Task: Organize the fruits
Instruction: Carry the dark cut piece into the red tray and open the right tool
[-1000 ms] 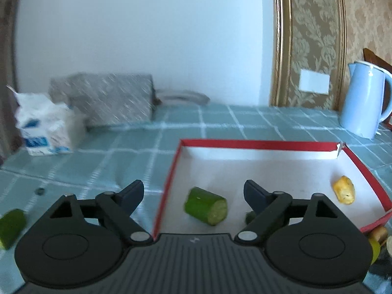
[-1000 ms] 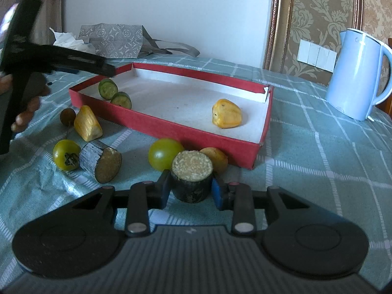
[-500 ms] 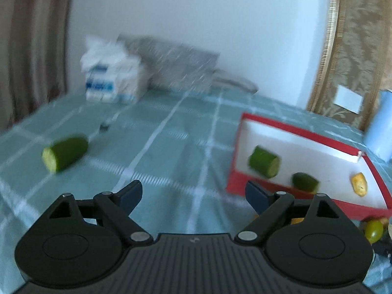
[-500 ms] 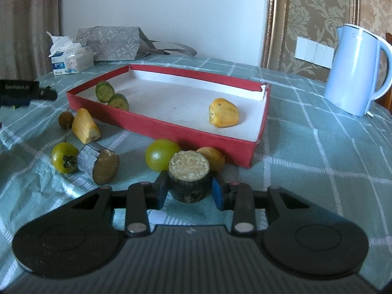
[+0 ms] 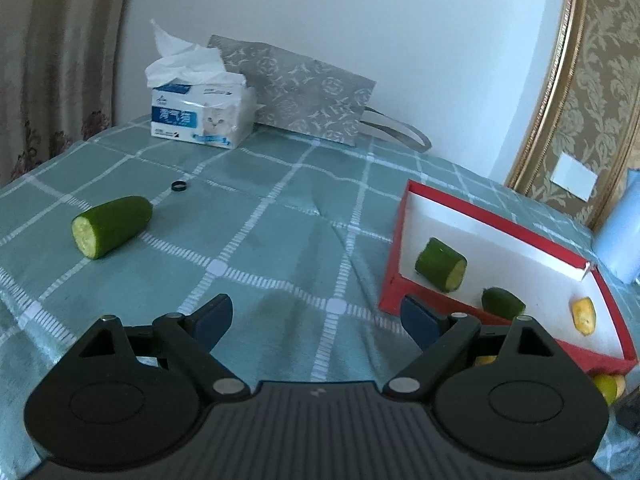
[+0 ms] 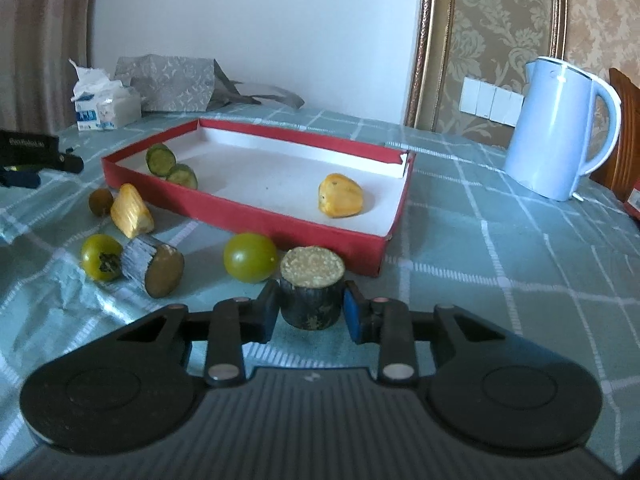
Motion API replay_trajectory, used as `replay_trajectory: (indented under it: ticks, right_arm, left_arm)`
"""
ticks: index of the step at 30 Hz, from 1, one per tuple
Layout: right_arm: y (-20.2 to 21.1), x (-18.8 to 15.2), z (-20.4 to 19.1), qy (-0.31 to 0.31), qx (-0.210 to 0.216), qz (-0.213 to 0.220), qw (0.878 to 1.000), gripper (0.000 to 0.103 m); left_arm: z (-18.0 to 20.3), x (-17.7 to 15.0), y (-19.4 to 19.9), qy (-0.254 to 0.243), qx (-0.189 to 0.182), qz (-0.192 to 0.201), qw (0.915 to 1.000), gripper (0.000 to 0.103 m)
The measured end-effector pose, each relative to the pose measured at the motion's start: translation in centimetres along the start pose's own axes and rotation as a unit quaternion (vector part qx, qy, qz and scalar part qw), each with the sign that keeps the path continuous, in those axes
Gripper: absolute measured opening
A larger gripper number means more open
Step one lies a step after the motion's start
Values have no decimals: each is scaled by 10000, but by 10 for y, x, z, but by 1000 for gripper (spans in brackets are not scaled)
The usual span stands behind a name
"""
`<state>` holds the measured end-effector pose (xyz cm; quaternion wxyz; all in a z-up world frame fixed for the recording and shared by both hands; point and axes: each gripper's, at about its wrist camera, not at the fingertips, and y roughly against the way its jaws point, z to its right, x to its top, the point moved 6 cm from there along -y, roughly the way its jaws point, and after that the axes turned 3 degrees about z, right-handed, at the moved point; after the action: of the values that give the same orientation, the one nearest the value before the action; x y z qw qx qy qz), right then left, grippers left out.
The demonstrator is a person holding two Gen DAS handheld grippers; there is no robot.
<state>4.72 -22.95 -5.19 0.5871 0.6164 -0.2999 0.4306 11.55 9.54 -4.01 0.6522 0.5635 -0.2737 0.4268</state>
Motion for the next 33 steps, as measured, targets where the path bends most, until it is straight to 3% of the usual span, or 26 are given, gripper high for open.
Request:
replay_trajectory:
  ticks: [7, 14, 21, 31, 33]
  right_arm:
    - [8, 21, 1, -26, 67, 315, 9995, 31]
    - [-17, 57, -2, 4, 134, 413, 9991, 31]
    - [-66, 78, -15, 159, 117, 195, 9996, 31]
    - [-118, 75, -26, 87, 206, -320, 9992, 31]
    - [-120, 75, -27, 97, 193, -312, 9993, 44]
  left_arm:
    - [11, -4, -1, -380, 23, -5, 9993, 92]
    - [20, -8, -2, -685, 23, -16, 9976, 92]
    - [22, -9, -3, -740, 7, -71, 9972, 92]
    - [26, -10, -5, -782, -80, -128, 9968, 92]
    - [25, -10, -6, -773, -85, -126, 9969, 92]
